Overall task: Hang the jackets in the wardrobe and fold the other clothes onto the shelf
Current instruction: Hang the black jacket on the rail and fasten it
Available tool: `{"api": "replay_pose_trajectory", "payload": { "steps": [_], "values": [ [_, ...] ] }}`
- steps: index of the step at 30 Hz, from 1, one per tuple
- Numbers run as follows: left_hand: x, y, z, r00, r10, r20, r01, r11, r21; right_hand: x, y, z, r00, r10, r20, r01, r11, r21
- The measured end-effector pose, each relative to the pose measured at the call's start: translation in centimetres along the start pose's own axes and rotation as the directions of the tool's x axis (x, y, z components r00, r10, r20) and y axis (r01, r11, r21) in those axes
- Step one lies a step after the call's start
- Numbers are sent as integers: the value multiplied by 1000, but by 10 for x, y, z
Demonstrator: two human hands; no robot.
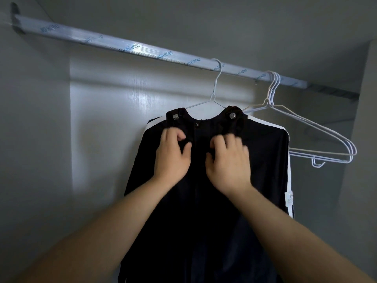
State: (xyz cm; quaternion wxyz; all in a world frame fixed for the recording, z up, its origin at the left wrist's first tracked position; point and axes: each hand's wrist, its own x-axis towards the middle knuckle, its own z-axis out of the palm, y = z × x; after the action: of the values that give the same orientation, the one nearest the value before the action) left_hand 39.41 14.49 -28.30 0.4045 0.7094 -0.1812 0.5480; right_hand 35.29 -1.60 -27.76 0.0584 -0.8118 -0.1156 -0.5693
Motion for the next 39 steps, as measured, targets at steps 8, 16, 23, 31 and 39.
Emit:
{"api": "replay_pose_trajectory", "payload": {
  "steps": [8, 16, 23, 31, 39],
  "values": [
    [-44, -39, 10, 944, -289, 161, 285, 957, 47, -35, -17, 37, 927, 204, 314, -195, 979, -62],
    [-51, -42, 13, 932, -278, 233, 283, 959, 12, -47, -11, 39, 911, 334, 242, -404, 841, 360],
    [-57, -22, 18, 963, -211, 166, 217, 976, -19, -53, -5, 29, 899, 375, 228, -437, 727, 530],
    [-56, 4, 29, 974, -199, 111, 206, 977, -57, -45, 4, 18, 904, 322, 282, -425, 603, 675],
    [-55, 23, 46, 797, -550, 251, 604, 731, -318, -37, 7, 17, 881, 266, 391, -473, 517, 714]
  ]
}}
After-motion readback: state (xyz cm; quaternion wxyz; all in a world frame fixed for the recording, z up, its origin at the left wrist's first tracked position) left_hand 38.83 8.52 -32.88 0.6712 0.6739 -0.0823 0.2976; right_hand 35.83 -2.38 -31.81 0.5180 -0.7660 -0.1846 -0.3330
